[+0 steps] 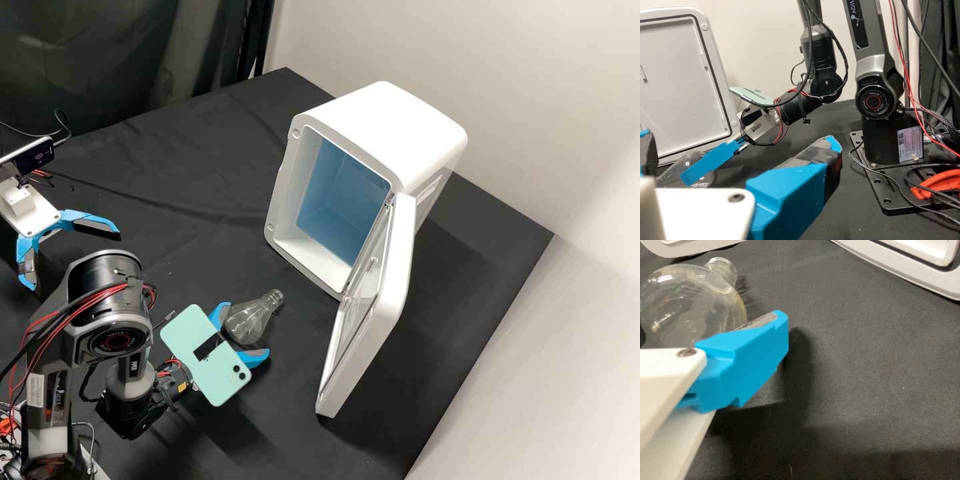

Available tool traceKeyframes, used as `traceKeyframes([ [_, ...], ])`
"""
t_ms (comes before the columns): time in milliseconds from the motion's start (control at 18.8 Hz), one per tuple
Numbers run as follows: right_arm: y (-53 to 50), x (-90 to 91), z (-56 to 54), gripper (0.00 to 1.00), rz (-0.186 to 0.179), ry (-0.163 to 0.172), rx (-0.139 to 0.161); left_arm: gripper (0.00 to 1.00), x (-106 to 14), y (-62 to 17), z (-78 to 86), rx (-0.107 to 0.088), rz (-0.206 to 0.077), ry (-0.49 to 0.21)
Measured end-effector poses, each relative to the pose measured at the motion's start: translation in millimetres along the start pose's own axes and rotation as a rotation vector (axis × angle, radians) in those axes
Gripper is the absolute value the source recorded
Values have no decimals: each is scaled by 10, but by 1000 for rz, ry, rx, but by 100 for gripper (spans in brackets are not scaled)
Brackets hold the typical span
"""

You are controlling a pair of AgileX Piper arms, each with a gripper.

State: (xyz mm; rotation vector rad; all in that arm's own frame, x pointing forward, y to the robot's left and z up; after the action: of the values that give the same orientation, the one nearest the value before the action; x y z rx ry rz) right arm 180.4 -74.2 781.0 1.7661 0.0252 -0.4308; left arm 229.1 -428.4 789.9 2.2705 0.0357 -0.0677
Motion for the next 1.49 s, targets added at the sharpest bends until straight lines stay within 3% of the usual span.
traceKeyframes([
  [160, 0, 0, 0, 0, 0, 0, 0, 100, 0, 0, 4, 0, 0, -2],
  [213, -6, -9, -1, 100, -1, -1, 1, 100, 0, -1, 8, -3, 0, 1],
  [320, 14, -16, -26, 100, 16, 6, -6, 100, 0, -1, 13, -7, 1, 5],
  [480, 69, -44, -67, 100, 73, 8, -16, 100, 0, -1, 9, 2, 1, 12],
  [640, 86, -61, -85, 100, 88, 13, -21, 100, 0, -1, 9, 2, 1, 12],
  [1493, 91, -68, -112, 100, 95, 23, -28, 100, 0, -1, 17, 4, 1, 9],
])
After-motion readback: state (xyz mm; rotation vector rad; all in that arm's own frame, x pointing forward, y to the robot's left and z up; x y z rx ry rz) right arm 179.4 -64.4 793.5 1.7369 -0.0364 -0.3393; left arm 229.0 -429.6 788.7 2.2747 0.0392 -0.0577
